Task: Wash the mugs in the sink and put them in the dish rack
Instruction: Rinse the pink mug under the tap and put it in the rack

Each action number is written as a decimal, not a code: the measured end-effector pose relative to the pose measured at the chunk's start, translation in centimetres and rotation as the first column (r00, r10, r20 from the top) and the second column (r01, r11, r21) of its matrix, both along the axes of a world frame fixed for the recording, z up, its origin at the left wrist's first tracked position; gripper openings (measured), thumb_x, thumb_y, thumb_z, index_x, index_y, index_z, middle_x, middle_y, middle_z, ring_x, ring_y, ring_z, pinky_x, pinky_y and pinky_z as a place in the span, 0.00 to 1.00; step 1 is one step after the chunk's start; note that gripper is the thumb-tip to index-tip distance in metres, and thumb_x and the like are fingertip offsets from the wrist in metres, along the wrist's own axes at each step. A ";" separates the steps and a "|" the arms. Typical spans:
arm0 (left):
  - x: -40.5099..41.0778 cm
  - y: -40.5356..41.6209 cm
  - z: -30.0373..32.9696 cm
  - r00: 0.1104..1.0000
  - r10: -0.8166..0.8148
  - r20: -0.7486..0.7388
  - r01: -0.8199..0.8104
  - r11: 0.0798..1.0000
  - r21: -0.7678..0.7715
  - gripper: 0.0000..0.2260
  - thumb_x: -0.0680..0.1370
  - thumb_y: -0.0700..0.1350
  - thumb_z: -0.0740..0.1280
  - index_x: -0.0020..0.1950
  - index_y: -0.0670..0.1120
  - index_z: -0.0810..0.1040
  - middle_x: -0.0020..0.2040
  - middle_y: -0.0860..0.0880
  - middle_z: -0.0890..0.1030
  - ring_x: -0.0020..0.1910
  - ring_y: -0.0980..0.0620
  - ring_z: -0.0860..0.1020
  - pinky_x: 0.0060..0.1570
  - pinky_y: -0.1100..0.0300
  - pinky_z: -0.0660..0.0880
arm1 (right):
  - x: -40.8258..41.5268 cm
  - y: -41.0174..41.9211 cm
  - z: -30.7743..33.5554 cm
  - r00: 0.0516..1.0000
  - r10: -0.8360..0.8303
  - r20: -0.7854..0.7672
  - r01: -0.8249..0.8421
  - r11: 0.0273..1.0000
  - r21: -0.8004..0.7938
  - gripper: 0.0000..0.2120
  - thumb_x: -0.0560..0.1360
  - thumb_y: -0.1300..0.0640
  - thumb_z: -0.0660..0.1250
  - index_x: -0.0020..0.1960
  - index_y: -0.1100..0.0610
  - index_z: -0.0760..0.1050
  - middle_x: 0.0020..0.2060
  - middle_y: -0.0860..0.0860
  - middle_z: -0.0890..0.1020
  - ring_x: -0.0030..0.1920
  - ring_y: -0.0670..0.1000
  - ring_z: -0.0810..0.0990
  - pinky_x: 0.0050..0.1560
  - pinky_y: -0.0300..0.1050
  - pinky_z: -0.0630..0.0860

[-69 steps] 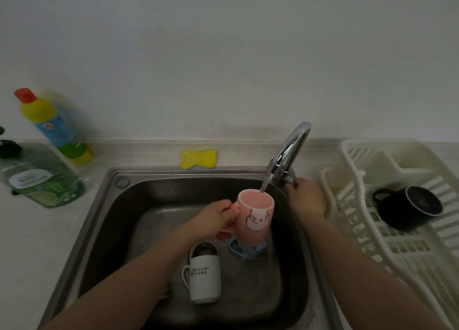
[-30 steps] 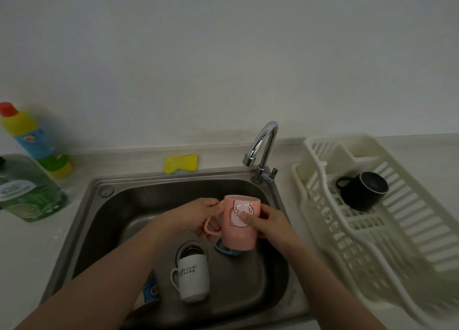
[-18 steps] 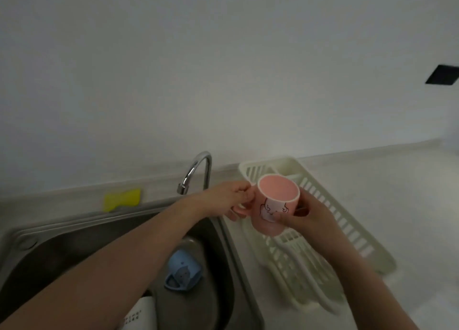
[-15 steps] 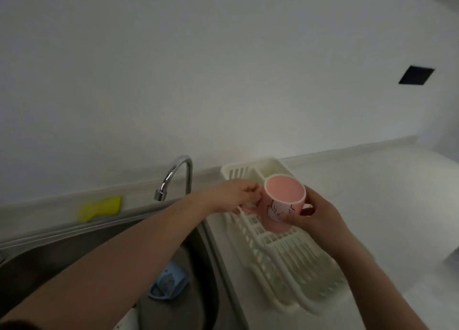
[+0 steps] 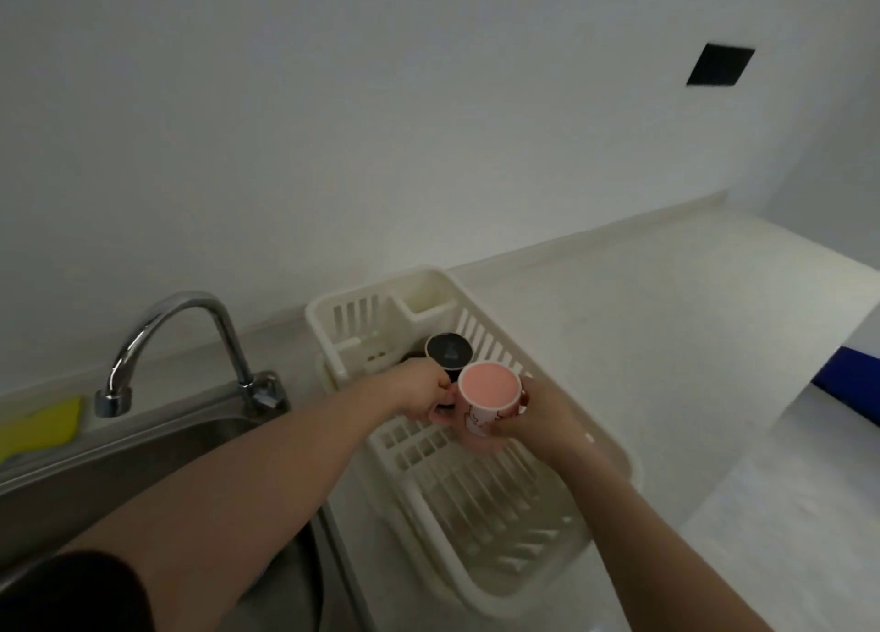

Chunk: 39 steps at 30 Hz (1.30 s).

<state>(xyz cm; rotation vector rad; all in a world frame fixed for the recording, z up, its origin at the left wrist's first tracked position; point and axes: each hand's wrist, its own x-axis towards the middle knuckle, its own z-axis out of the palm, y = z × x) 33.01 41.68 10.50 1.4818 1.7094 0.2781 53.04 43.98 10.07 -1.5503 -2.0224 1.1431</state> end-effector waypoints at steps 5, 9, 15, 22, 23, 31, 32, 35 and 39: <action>0.3 0.9 -1.0 0.991 -0.006 -0.134 0.015 0.998 0.063 0.13 0.82 0.45 0.63 0.51 0.36 0.81 0.44 0.40 0.82 0.31 0.56 0.73 0.28 0.67 0.67 | -0.1 1.2 -1.5 0.998 0.002 0.061 -0.002 1.000 0.001 0.43 0.46 0.40 0.74 0.61 0.49 0.76 0.51 0.47 0.83 0.52 0.50 0.81 0.52 0.55 0.79; 0.1 1.2 -1.7 0.989 0.027 -0.144 -0.013 0.996 0.094 0.13 0.81 0.47 0.65 0.46 0.39 0.81 0.44 0.41 0.82 0.38 0.50 0.76 0.32 0.60 0.68 | -0.6 0.6 -0.8 0.987 -0.010 0.160 0.008 1.000 0.016 0.42 0.47 0.37 0.69 0.60 0.49 0.76 0.51 0.47 0.83 0.53 0.50 0.81 0.53 0.52 0.79; 0.6 -0.1 -1.3 0.978 0.084 -0.189 -0.049 0.983 0.180 0.14 0.81 0.51 0.64 0.42 0.43 0.80 0.42 0.44 0.83 0.41 0.47 0.79 0.36 0.56 0.70 | -0.8 -0.6 1.3 0.938 0.012 0.346 -0.017 1.000 0.013 0.29 0.63 0.43 0.74 0.59 0.55 0.75 0.51 0.51 0.82 0.51 0.52 0.80 0.51 0.48 0.78; -1.0 -6.4 3.1 0.974 0.207 -0.096 -0.153 0.904 0.399 0.11 0.80 0.50 0.64 0.57 0.45 0.80 0.53 0.46 0.82 0.51 0.48 0.80 0.52 0.50 0.76 | -3.8 -4.9 7.8 0.939 -0.051 0.341 -0.061 0.949 0.311 0.16 0.73 0.53 0.67 0.60 0.53 0.76 0.53 0.51 0.82 0.52 0.52 0.80 0.51 0.46 0.76; -1.8 -8.0 3.7 0.969 0.234 -0.082 -0.177 0.885 0.430 0.11 0.80 0.50 0.64 0.58 0.46 0.80 0.54 0.47 0.83 0.53 0.49 0.80 0.55 0.51 0.76 | -5.2 -6.1 8.8 0.952 0.006 0.308 -0.110 0.940 0.323 0.14 0.73 0.54 0.67 0.58 0.53 0.78 0.52 0.51 0.82 0.52 0.51 0.80 0.52 0.45 0.76; -14.5 -24.9 2.2 0.842 0.526 -0.118 -0.412 0.769 0.489 0.07 0.78 0.50 0.66 0.52 0.51 0.82 0.48 0.51 0.84 0.49 0.52 0.80 0.50 0.58 0.73 | -20.0 -15.8 5.5 0.778 0.500 0.382 -0.614 0.736 0.287 0.08 0.73 0.53 0.68 0.51 0.52 0.81 0.48 0.49 0.84 0.52 0.51 0.80 0.51 0.42 0.72; -16.2 -26.9 1.6 0.810 0.565 -0.157 -0.448 0.769 0.456 0.08 0.79 0.51 0.66 0.54 0.51 0.82 0.50 0.51 0.84 0.50 0.52 0.80 0.51 0.58 0.72 | -22.1 -16.9 4.2 0.736 0.542 0.407 -0.663 0.698 0.270 0.08 0.73 0.52 0.68 0.51 0.52 0.81 0.48 0.49 0.83 0.52 0.51 0.80 0.51 0.41 0.72; -20.9 -32.0 -0.5 0.712 0.652 -0.259 -0.549 0.748 0.373 0.10 0.79 0.53 0.65 0.56 0.52 0.81 0.52 0.52 0.83 0.53 0.52 0.79 0.52 0.58 0.73 | -28.6 -19.8 0.6 0.631 0.636 0.444 -0.767 0.598 0.233 0.12 0.75 0.51 0.66 0.58 0.50 0.78 0.53 0.49 0.82 0.56 0.51 0.79 0.54 0.41 0.71; -25.9 -36.6 -3.5 0.654 0.676 -0.340 -0.634 0.734 0.242 0.12 0.78 0.55 0.65 0.57 0.52 0.79 0.55 0.50 0.82 0.56 0.49 0.79 0.53 0.57 0.74 | -37.0 -22.9 -3.8 0.542 0.696 0.470 -0.834 0.512 0.204 0.26 0.78 0.50 0.63 0.74 0.52 0.64 0.70 0.52 0.72 0.69 0.53 0.70 0.67 0.44 0.65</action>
